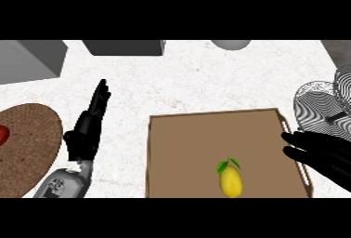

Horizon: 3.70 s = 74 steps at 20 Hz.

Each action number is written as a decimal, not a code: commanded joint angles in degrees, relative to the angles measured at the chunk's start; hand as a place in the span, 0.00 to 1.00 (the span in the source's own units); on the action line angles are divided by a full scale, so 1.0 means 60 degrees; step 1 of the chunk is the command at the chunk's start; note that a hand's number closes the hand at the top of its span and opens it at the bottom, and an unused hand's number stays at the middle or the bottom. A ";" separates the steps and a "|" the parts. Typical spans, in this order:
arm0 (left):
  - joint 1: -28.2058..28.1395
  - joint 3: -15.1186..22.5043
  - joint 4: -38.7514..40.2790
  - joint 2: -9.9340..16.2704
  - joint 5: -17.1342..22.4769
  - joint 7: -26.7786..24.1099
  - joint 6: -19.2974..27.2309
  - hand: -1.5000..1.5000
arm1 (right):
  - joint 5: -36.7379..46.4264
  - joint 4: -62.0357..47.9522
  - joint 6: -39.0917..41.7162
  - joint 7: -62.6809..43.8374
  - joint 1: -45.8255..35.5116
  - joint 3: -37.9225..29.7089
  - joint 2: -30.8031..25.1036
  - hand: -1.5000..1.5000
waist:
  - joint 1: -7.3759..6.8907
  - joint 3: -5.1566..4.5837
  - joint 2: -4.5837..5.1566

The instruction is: Pick the lemon from the tray and place it in the tiered basket

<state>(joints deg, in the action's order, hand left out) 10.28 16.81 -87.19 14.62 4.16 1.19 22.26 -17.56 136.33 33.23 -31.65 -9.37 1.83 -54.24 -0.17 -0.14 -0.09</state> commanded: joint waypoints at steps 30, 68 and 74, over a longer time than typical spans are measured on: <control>-0.0285 -0.0580 -0.0307 -0.0761 -0.0795 0.0022 -0.0515 0.50 | 0.3283 -0.0010 0.1249 -0.3310 -0.2213 0.4506 0.1546 0.00 | -0.0043 0.0017 0.0017; -0.0192 -0.1523 0.0021 -0.1718 -0.1827 0.0060 -0.1396 0.50 | 0.9730 -0.2687 0.2405 0.1069 0.0131 0.4273 0.5181 0.00 | 0.0030 0.0022 0.0013; 0.0066 -0.2076 0.0225 -0.1491 -0.1546 0.0063 -0.1977 0.50 | 1.0467 -0.2550 0.2597 0.1260 0.0411 0.4467 0.5550 0.00 | 0.0040 0.0022 0.0011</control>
<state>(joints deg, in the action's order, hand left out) 9.23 6.51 -87.51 4.91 -6.14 1.93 12.62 43.34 119.74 46.64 -22.70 -7.26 27.68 -23.77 0.01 0.00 -0.01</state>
